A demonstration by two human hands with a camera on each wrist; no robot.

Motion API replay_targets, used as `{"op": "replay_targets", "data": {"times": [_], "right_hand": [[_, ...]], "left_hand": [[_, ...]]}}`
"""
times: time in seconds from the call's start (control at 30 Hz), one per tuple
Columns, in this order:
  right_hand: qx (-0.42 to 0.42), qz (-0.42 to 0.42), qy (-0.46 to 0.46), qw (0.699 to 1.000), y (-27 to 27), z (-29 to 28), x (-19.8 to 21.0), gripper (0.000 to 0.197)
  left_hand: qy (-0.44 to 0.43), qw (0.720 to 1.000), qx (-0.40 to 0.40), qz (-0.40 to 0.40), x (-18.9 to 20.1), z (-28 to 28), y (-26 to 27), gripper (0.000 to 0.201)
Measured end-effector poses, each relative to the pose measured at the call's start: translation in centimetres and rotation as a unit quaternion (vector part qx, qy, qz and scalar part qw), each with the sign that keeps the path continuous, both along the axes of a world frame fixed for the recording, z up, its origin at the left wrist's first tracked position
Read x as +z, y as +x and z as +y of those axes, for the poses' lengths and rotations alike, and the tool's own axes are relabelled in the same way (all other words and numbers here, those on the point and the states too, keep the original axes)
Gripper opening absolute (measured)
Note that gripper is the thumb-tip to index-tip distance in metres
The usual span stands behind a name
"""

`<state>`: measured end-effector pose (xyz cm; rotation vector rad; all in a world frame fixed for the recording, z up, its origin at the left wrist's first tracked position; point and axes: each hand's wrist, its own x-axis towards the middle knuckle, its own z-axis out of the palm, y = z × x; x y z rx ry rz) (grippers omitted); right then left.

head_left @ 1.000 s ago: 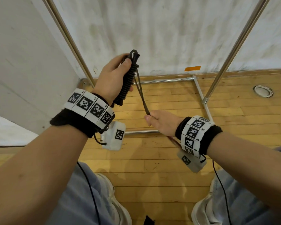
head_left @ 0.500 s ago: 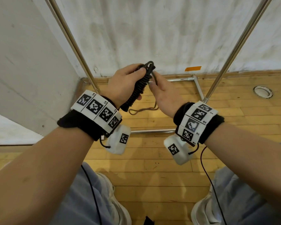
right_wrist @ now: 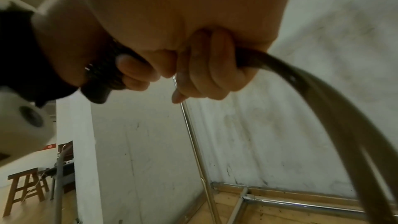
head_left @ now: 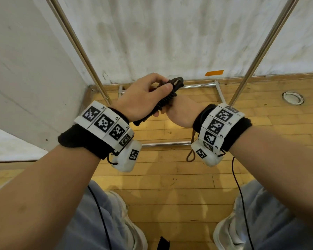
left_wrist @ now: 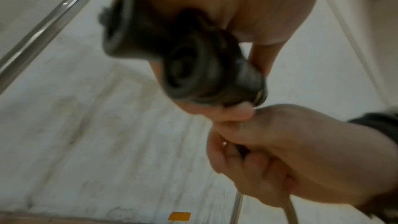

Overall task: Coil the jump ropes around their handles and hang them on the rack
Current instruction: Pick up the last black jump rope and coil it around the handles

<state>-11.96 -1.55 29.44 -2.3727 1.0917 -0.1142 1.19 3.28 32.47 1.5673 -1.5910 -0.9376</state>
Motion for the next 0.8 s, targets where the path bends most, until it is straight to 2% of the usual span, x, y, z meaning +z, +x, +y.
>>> {"op": "replay_targets", "data": {"times": [0.07, 0.13, 0.2, 0.27, 0.33, 0.43, 0.53, 0.6, 0.67, 0.73, 0.8], "right_hand": [[-0.019, -0.023, 0.014, 0.999, -0.1, 0.1, -0.1, 0.020], [-0.029, -0.031, 0.011, 0.999, -0.2, 0.3, -0.3, 0.019], [-0.013, -0.031, -0.006, 0.999, -0.5, 0.3, -0.3, 0.021], [0.009, -0.031, -0.034, 0.999, -1.0, 0.1, 0.0, 0.023], [0.027, -0.023, -0.070, 0.997, -1.4, -0.3, 0.2, 0.023], [0.052, -0.027, -0.101, 0.993, -1.9, -0.7, 0.4, 0.027], [0.043, -0.076, -0.065, 0.994, -2.4, -1.5, 0.7, 0.029], [0.043, -0.103, -0.051, 0.992, -2.6, -1.6, 1.1, 0.026], [0.061, -0.097, -0.051, 0.992, -2.4, -1.3, 1.2, 0.022], [0.076, -0.074, -0.055, 0.993, -1.8, -0.9, 1.2, 0.022], [0.049, -0.097, -0.040, 0.993, -1.6, -1.3, 1.4, 0.023]], "left_hand": [[-0.033, 0.993, 0.052, -0.104, -0.6, -0.6, 0.8, 0.017], [-0.053, 0.967, 0.107, -0.226, -1.2, -1.2, 1.9, 0.028], [-0.033, 0.936, 0.144, -0.319, -1.6, -1.4, 2.7, 0.041], [-0.008, 0.916, 0.132, -0.378, -2.1, -1.5, 2.8, 0.045], [-0.001, 0.904, 0.089, -0.417, -2.6, -1.4, 2.7, 0.040], [0.014, 0.904, 0.008, -0.428, -2.8, -0.8, 2.1, 0.031], [0.042, 0.930, -0.054, -0.360, -2.3, -0.3, 2.2, 0.027], [0.033, 0.934, -0.069, -0.350, -2.0, 0.0, 2.3, 0.038], [0.013, 0.920, -0.059, -0.386, -2.0, 0.4, 1.9, 0.046], [0.009, 0.918, -0.054, -0.393, -2.3, 0.5, 1.5, 0.044], [0.018, 0.938, -0.069, -0.338, -2.3, 0.4, 1.3, 0.036]]}}
